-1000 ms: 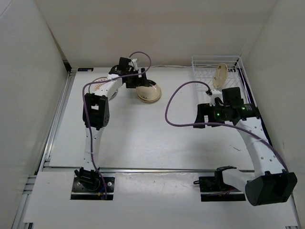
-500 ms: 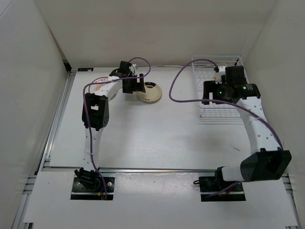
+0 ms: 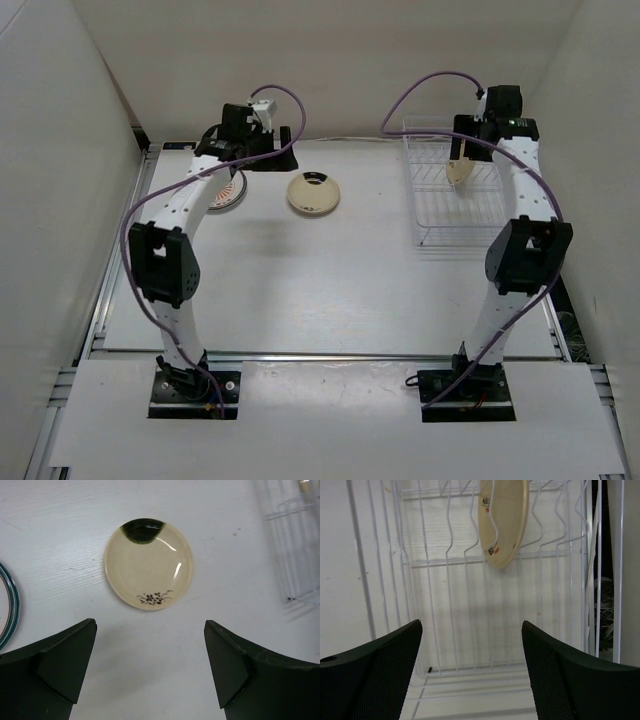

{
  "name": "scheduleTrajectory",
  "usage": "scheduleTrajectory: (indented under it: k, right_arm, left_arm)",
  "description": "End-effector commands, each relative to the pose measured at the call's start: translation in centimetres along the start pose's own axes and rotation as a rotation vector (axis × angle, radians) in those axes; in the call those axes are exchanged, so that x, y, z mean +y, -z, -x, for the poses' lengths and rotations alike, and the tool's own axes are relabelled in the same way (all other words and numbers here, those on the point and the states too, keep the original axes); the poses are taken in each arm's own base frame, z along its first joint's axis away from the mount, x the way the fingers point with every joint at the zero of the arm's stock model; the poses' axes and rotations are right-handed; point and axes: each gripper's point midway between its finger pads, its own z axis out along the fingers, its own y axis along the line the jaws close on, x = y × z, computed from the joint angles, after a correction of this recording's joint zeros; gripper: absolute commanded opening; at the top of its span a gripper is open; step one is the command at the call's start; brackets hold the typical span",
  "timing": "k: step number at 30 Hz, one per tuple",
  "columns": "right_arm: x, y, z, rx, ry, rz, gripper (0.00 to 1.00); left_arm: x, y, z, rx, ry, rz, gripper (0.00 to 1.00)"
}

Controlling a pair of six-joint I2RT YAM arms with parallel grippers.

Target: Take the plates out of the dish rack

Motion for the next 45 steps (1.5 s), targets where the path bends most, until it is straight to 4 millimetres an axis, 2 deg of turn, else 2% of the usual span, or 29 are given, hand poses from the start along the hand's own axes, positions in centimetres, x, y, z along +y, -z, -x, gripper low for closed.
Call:
scheduleTrajectory:
  k: [1,2,4,5,7,11,16,20,21,24,25,26,30,38,42,44,45]
  right_arm:
    - [-1.5,-0.4,4.0,-0.098,0.022,-0.040,0.83]
    - [-1.5,-2.0,3.6,-0.077,0.023,-0.039,0.82]
    - [-2.0,-3.9,3.4,-0.058,0.026,-0.045,0.78]
    - [-2.5,-3.9,4.3,-0.080,0.019,-0.053,0.77]
    - [-2.6,-5.6,4.3,-0.074,0.028,-0.053,0.74]
    - [-3.6,-7.0,5.0,-0.090,0.020,-0.084,0.71]
    - [-4.9,-8.9,5.0,-0.089,0.007,-0.107,0.70]
    - [-5.1,-9.6,4.9,-0.085,0.006,-0.116,0.68]
    - [-5.7,-9.8,4.9,-0.086,0.000,-0.123,0.66]
    - [-5.5,-10.2,4.6,-0.078,0.001,-0.110,0.44]
    - [-5.5,-10.2,4.6,-0.078,0.001,-0.110,0.33]
    - [-5.5,-10.0,5.0,-0.087,0.000,-0.111,0.28]
    - [-5.1,-10.5,4.7,-0.079,0.001,-0.090,0.18]
    - [-4.5,-11.3,4.0,-0.060,0.003,-0.055,0.19]
    - [-4.7,-11.3,4.0,-0.059,0.002,-0.069,0.30]
    - [-4.8,-10.9,4.3,-0.068,0.002,-0.069,0.36]
    - [-4.8,-10.4,4.7,-0.079,0.002,-0.070,0.36]
  left_arm:
    - [-2.9,3.9,0.3,-0.023,-0.056,-0.128,1.00]
    - [-3.8,4.8,0.4,-0.029,-0.061,-0.168,1.00]
    - [-5.4,5.6,-0.9,0.006,-0.082,-0.267,1.00]
    - [-6.1,6.4,-1.2,0.012,-0.093,-0.303,1.00]
    - [-7.4,7.3,-1.9,0.037,-0.098,-0.383,1.00]
    - [-8.6,8.7,-2.1,0.052,-0.104,-0.451,1.00]
    - [-9.1,9.1,-2.1,0.057,-0.103,-0.478,1.00]
    - [-9.2,9.2,-2.1,0.057,-0.112,-0.488,1.00]
    - [-9.2,9.2,-2.1,0.057,-0.112,-0.488,1.00]
    - [-9.1,8.9,-2.3,0.065,-0.108,-0.486,1.00]
    - [-9.0,8.8,-2.3,0.063,-0.108,-0.477,1.00]
    - [-9.0,8.8,-2.3,0.063,-0.108,-0.477,1.00]
    - [-8.9,8.6,-2.6,0.072,-0.103,-0.476,1.00]
    - [-8.8,8.8,-2.7,0.070,-0.103,-0.467,1.00]
    - [-8.8,9.1,-3.0,0.077,-0.100,-0.466,1.00]
    - [-8.8,9.1,-3.0,0.077,-0.100,-0.466,1.00]
    - [-8.8,9.1,-3.0,0.077,-0.100,-0.466,1.00]
